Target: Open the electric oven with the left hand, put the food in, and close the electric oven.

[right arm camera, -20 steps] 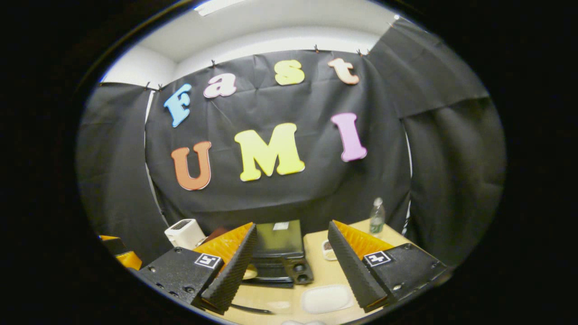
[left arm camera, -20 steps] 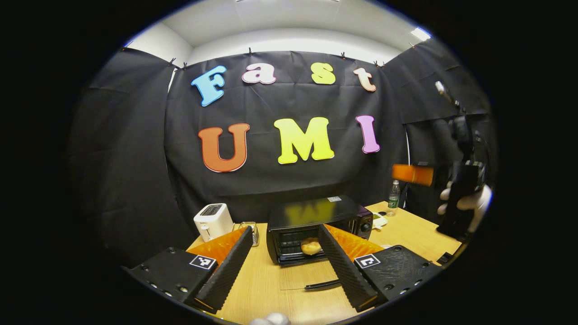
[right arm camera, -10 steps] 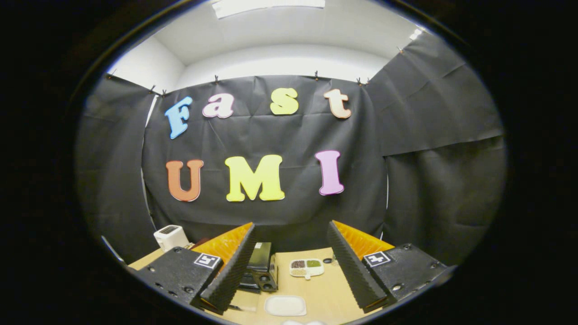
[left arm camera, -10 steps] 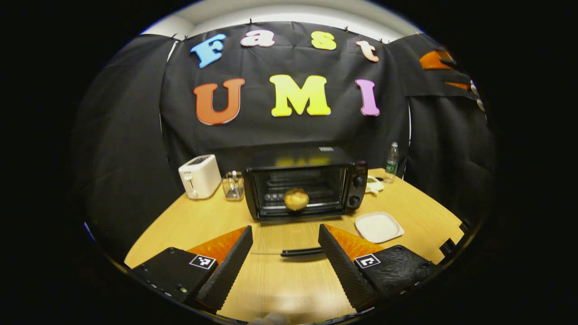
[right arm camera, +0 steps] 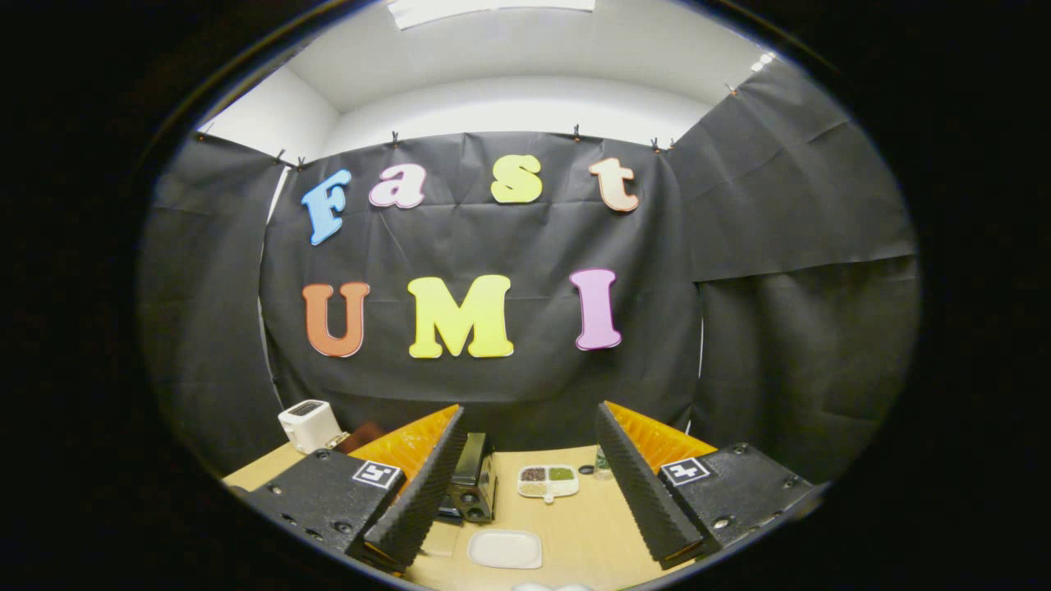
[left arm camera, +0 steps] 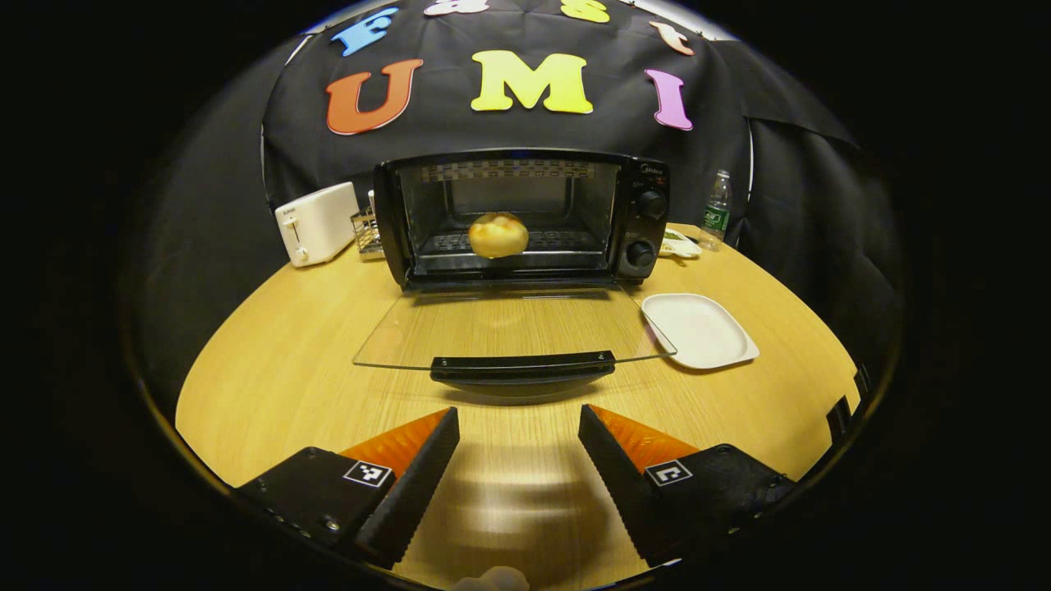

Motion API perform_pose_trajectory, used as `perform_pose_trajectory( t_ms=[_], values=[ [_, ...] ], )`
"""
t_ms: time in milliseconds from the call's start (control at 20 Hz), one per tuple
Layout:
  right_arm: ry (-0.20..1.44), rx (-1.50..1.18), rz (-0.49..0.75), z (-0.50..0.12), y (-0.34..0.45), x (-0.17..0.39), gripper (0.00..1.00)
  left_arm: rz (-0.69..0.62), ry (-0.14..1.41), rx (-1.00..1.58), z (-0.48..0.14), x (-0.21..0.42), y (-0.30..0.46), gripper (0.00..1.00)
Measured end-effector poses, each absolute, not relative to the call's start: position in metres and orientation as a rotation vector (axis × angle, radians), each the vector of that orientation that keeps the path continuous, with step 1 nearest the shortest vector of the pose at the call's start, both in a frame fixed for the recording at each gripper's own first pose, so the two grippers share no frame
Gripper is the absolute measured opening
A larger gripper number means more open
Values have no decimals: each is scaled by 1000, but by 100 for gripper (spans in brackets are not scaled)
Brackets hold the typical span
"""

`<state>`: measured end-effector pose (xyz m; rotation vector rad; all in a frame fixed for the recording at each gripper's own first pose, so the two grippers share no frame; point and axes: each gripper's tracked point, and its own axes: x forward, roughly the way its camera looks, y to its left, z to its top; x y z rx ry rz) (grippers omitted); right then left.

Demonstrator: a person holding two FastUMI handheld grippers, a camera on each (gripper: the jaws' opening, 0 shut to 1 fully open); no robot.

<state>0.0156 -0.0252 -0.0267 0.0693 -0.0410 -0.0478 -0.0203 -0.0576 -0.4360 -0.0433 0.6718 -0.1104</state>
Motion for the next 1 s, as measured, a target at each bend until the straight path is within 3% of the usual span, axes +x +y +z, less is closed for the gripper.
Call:
perform_pose_trajectory(
  t_ms=[500, 550, 600, 700, 850, 1000],
  values=[
    [-2, 87, -55, -39, -32, 34, 96, -112, 717, 0, -460, 4, -59, 95],
    [4, 86, -56, -41, -32, 34, 100, -116, 720, 3, -461, 5, -60, 95],
    [11, 88, -54, -43, -33, 35, 96, -116, 727, 5, -463, 4, -60, 96],
    [17, 89, -56, -46, -34, 38, 100, -117, 722, 6, -460, 4, -60, 96],
    [28, 100, -53, -50, -36, 40, 96, -117, 715, 0, -458, 5, -60, 96],
    [24, 101, -50, -48, -38, 40, 100, -113, 694, -6, -445, 6, -60, 96]
  ],
)
